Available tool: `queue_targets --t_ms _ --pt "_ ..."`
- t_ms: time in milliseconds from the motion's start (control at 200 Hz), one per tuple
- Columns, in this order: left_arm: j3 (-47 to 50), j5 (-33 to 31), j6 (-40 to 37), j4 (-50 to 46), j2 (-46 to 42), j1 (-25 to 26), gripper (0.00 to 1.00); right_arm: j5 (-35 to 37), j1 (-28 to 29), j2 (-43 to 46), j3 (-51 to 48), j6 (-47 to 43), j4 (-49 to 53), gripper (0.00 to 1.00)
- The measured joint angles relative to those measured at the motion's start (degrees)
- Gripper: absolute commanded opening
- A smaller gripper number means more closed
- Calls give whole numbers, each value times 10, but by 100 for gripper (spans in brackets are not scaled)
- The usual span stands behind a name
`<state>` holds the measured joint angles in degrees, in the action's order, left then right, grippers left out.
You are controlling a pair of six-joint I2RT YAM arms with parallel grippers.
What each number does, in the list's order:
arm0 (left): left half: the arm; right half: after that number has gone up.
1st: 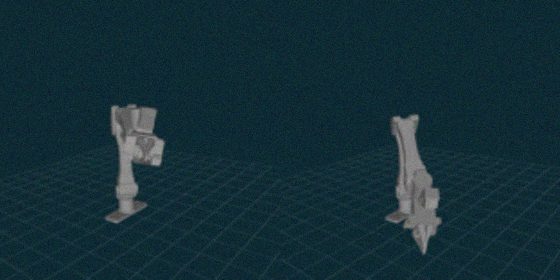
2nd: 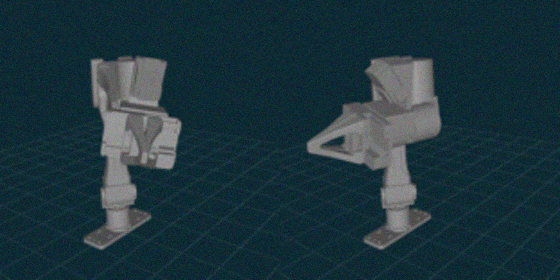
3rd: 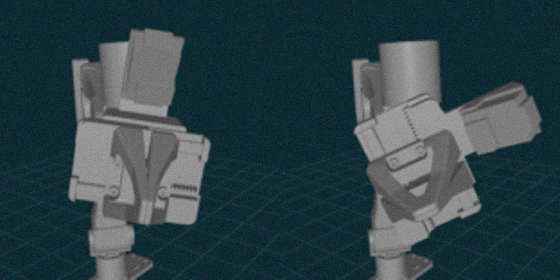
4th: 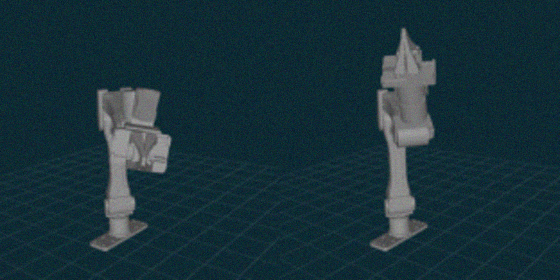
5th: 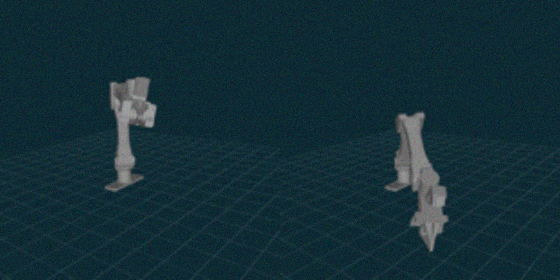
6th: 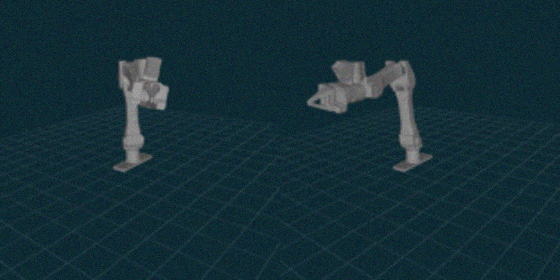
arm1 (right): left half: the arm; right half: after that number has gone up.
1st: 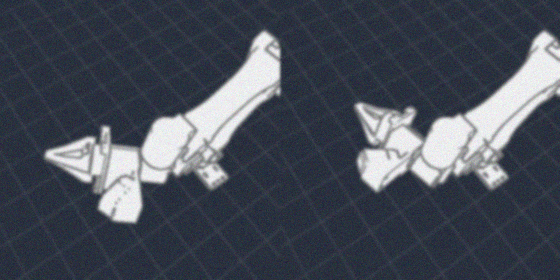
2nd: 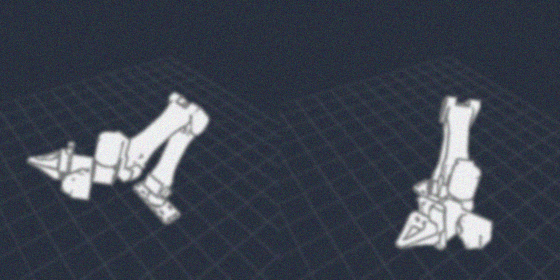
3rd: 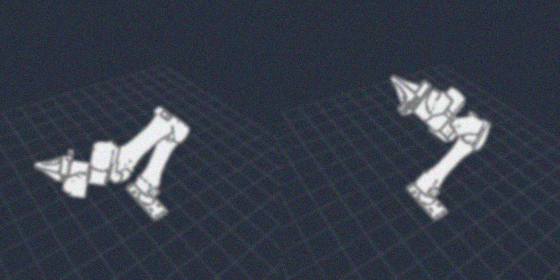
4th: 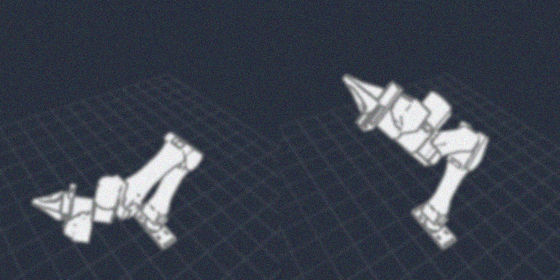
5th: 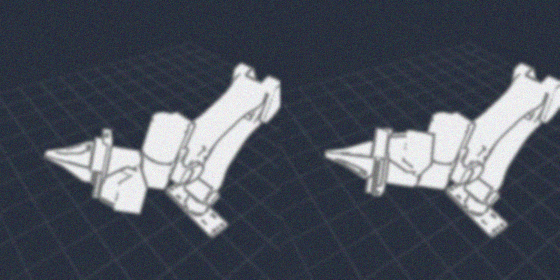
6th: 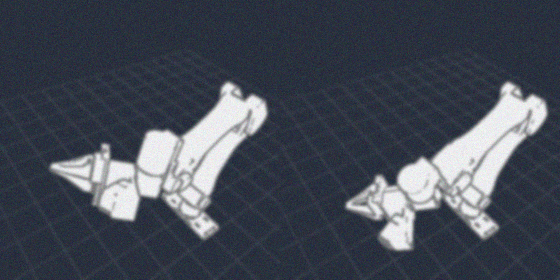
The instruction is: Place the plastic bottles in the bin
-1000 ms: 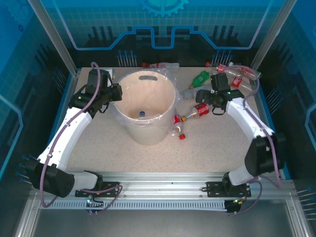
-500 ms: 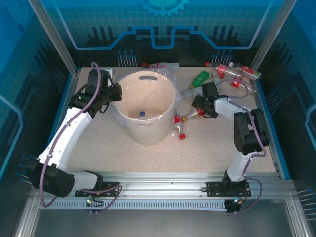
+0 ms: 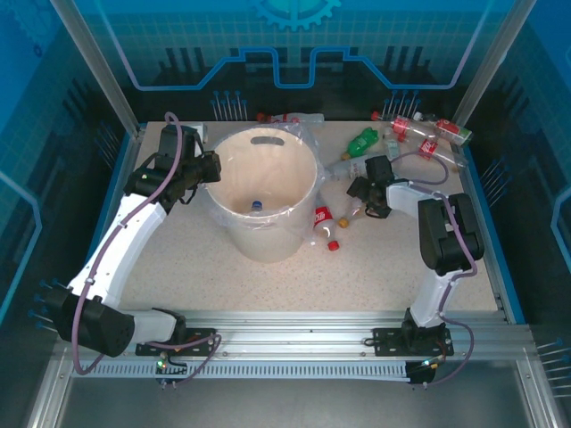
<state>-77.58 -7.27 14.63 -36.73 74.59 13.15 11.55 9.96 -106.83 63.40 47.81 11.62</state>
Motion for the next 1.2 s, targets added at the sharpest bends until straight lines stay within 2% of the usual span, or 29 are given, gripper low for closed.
queue_targets --t_ms 195,310,610,810,1036,1201 --pt "0 0 0 0 0 0 16 5 -3 12 -16 -12 -7 76" --pt "0 0 0 0 0 0 16 13 -3 27 -20 -27 -2 72" --pt "0 0 0 0 0 1 15 16 -22 106 -26 -72 16 70" --pt "0 0 0 1 1 2 15 15 -23 208 -24 -120 48 69" --pt "0 -1 0 2 1 4 15 0 -12 330 41 -169 87 69" --pt "0 -5 0 4 1 7 14 -8 40 368 135 -201 97 69"
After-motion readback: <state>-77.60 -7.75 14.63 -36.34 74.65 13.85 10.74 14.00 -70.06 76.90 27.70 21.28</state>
